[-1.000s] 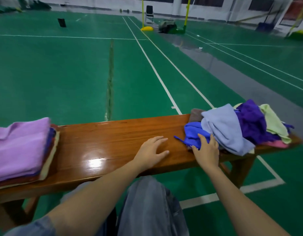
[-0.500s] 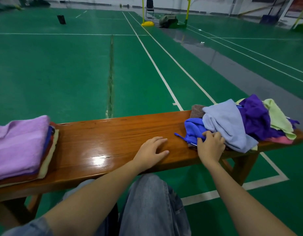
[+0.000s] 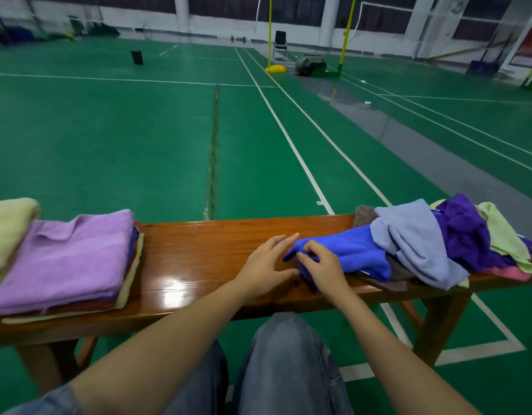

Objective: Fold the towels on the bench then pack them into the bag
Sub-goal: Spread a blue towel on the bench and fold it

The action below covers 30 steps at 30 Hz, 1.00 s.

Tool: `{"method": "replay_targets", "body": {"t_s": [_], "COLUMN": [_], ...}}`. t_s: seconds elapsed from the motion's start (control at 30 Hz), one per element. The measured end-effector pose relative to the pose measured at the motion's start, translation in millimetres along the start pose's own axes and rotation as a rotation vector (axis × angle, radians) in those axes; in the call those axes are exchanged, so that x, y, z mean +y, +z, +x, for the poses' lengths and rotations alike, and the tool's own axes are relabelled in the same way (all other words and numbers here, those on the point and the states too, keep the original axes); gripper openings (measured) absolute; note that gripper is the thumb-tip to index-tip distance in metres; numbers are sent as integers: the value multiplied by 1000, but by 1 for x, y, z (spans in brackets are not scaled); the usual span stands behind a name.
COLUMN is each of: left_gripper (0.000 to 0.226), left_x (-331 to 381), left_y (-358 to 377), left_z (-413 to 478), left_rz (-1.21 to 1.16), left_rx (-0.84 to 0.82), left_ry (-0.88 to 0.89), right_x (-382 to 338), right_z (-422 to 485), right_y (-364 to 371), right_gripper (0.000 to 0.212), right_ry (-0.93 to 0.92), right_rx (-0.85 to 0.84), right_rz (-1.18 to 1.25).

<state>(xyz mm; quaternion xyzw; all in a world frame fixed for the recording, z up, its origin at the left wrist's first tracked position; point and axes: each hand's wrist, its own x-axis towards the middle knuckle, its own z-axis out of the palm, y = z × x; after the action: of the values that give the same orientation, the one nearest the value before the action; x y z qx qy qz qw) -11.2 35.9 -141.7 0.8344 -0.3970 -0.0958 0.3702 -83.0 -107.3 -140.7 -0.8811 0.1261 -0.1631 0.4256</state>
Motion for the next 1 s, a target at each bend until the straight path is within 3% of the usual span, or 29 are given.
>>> {"method": "replay_targets", "body": {"t_s": [0.13, 0.33, 0.47, 0.57, 0.77, 0.87, 1.0], "left_gripper": [56, 9, 13, 11, 8, 6, 6], "left_x": [-14, -26, -22, -18, -13, -6, 12], "left_y": [-16, -53, -76, -93, -137, -160, -188], "left_z": [-4, -12, -17, -18, -27, -25, -24], "left_rz": [75, -37, -109, -178, -97, -138, -205], "left_rx": [7, 21, 55, 149, 193, 294, 455], "left_ry": [-13, -94, -138, -157, -114, -114, -100], "right_x": [-18, -35, -45, -59, -90, -108, -139], "right_z": [2, 6, 5, 2, 14, 23, 32], "right_y": [21, 27, 27, 26, 7, -4, -19], "right_gripper": [26, 24, 17, 24, 19, 6, 9], "right_ry": [-43, -80, -95, -90, -18, -10, -40], "right_rx": [-96, -101, -141, -151, 2, 79, 160], "right_rz": [195, 84, -13, -18, 144, 258, 399]}}
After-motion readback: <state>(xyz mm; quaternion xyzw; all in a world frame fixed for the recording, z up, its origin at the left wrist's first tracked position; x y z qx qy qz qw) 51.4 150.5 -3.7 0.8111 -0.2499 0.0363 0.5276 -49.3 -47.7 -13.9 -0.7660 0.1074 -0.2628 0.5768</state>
